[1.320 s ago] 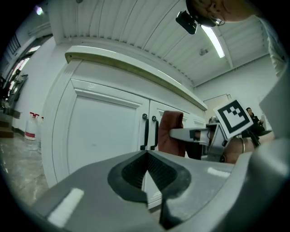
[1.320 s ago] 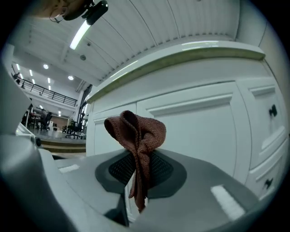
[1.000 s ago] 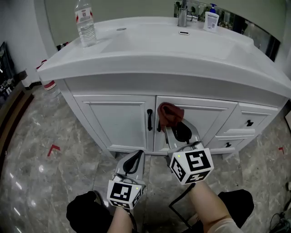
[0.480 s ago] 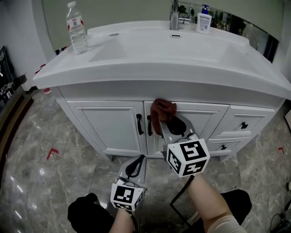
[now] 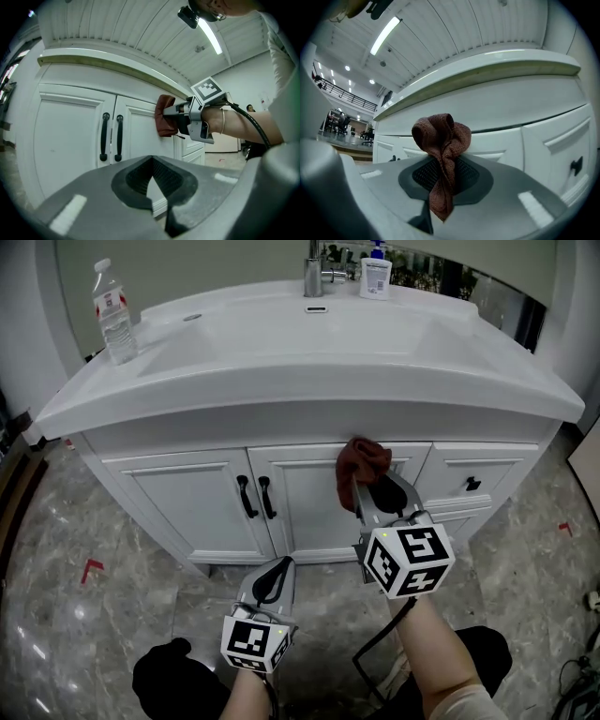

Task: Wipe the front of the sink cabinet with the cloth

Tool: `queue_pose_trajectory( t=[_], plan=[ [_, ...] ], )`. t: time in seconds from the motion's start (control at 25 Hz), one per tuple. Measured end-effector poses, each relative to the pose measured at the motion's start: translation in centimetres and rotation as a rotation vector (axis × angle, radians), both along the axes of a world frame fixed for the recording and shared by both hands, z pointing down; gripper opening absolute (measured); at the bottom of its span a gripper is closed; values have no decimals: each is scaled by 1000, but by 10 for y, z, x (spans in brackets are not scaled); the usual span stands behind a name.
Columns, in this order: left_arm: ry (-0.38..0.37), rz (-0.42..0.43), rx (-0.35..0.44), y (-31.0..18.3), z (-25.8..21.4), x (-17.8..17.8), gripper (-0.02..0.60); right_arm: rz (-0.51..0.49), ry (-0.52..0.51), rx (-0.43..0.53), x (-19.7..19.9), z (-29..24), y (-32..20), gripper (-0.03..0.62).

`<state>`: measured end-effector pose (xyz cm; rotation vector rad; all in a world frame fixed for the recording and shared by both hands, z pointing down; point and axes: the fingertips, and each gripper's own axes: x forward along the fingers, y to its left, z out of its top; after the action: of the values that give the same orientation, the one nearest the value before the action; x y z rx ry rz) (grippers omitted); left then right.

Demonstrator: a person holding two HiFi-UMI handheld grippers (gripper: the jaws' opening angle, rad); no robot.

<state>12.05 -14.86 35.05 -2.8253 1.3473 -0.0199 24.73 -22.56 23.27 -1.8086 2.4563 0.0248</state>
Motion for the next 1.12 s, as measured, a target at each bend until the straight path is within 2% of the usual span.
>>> queue_pose_trajectory(
  t=[0.36, 0.56, 0.72, 1.0, 1.12],
  plan=[
    [-35, 65, 8, 9, 1, 37, 1, 193, -12, -23, 94, 2, 15, 91],
    [-11, 67, -6, 9, 2, 39, 1, 225, -32, -33, 107, 5, 21, 92],
    [-10, 42, -18, 8, 7, 27, 1, 150, -35, -44, 70, 19, 23, 92],
    [10, -50, -44, 2, 15, -25, 1, -96, -40, -129, -54, 71, 8, 92],
    [21, -83, -52, 2, 17, -45, 1, -156, -57, -164, -90, 85, 0, 92]
  ],
)
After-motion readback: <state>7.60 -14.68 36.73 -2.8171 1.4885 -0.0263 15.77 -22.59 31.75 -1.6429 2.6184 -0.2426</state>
